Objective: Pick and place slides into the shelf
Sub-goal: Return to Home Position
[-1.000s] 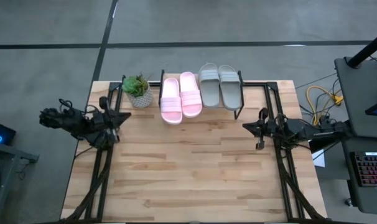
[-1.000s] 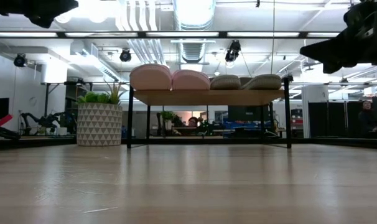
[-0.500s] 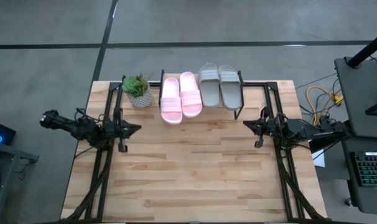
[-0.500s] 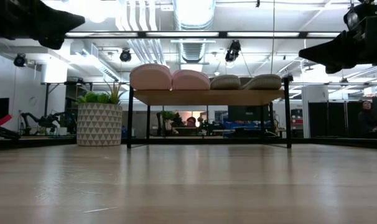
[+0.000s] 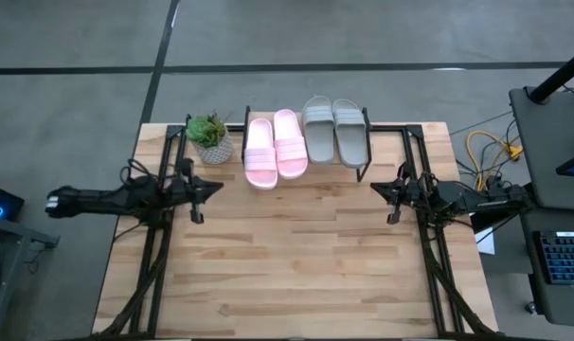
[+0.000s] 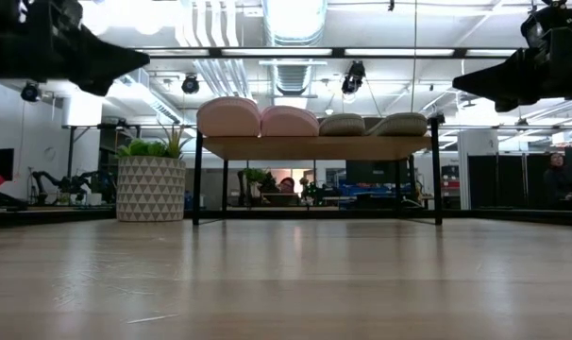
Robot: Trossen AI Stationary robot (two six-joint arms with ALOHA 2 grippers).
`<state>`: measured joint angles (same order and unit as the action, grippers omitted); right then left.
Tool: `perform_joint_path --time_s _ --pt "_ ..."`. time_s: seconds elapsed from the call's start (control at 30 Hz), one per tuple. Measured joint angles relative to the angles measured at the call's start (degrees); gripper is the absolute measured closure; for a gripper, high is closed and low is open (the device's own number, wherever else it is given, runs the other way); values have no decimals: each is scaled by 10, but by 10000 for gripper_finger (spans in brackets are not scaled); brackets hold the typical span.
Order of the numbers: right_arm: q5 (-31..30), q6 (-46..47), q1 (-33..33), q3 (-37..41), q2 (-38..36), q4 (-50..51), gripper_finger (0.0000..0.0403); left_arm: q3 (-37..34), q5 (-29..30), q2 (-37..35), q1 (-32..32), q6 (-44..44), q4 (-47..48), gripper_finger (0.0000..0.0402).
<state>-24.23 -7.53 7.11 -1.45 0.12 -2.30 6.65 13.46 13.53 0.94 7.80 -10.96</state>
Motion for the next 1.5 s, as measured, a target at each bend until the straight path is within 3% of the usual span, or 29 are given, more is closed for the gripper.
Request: perform_joint_path --time_s 0.33,0.57,0.83,0.97,1.3,1.5 --pt "0 15 0 0 0 6 394 -45 -7 -54 3 -20 6 401" --pt "0 23 0 0 0 11 394 -39 4 -119 13 -51 114 401" --pt "-2 15 0 0 0 15 394 -45 -5 -115 16 -78 125 401" --pt "19 18 0 0 1 17 394 -45 -9 -120 18 -75 127 401" --pt "141 46 0 -1 23 24 394 -45 -27 -117 18 -78 129 401" --pt "167 44 0 -1 23 33 394 -45 -40 -119 18 -74 130 401"
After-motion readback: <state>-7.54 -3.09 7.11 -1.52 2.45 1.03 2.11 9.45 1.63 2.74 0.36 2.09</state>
